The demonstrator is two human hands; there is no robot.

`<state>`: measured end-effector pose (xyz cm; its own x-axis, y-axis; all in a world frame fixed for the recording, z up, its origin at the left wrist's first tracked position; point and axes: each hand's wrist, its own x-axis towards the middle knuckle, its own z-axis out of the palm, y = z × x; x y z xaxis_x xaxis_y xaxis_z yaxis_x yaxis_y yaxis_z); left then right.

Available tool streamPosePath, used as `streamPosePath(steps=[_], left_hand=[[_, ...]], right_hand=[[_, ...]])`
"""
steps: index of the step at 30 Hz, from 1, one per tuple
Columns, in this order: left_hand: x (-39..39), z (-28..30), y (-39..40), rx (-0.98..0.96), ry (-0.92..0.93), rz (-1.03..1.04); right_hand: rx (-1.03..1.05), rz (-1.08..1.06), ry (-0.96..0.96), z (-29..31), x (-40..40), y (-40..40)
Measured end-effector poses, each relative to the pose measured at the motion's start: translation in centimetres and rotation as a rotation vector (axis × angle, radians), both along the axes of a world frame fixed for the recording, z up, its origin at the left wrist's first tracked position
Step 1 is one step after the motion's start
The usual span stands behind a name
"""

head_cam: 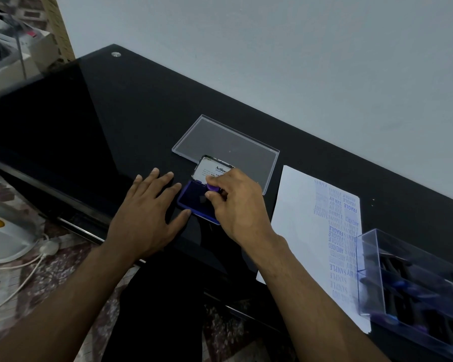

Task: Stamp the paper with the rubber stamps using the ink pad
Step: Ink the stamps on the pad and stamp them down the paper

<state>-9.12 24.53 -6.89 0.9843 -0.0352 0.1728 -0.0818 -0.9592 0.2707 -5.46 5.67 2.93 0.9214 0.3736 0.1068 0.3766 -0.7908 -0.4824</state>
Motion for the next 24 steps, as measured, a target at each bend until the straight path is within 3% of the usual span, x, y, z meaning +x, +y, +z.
streamPosePath(steps=[13, 24], left_hand=[[0.3, 1.9, -1.2, -0.115, -0.020, -0.008], [3.2, 5.1, -11.6, -0.144, -0.046, -0.197]], right_hand=[[0.169, -0.088, -0.118, -0.3, -0.6, -2.1], [0.219, -0.292, -0.227, 0.7, -1.0, -11.7]])
